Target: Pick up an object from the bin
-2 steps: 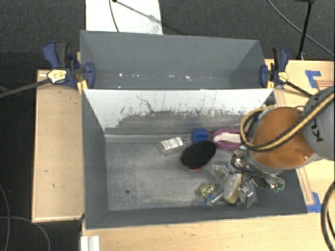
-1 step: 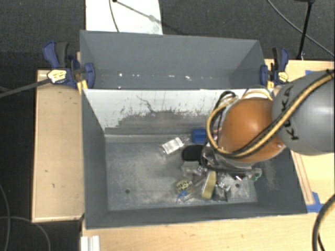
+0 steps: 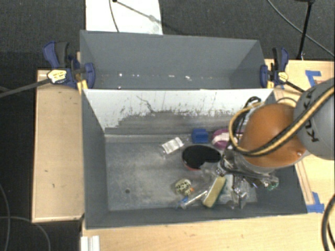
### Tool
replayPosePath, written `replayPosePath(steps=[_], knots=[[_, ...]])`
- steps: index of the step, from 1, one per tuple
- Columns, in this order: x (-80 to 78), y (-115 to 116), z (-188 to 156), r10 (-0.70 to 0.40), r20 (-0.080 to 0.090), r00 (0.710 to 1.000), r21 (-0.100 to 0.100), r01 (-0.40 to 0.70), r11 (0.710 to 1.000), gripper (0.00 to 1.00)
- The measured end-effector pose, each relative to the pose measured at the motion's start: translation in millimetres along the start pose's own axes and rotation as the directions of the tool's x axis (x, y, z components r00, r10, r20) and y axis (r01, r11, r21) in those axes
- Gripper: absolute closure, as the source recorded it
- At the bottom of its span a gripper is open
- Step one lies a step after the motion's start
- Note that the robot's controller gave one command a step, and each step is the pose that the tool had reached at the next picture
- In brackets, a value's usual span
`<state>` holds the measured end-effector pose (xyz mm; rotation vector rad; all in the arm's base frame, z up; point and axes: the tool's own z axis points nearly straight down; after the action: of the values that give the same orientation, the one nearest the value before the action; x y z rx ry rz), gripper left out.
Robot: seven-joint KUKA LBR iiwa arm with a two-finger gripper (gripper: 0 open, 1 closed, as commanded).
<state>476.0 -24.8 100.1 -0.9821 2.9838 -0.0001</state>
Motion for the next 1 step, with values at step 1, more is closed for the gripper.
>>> replayPosePath(steps=[1], knots=[[-44.8,49.6,28.5,-0.102,0.011,0.995,0.006,0.102,0.995,0.0]])
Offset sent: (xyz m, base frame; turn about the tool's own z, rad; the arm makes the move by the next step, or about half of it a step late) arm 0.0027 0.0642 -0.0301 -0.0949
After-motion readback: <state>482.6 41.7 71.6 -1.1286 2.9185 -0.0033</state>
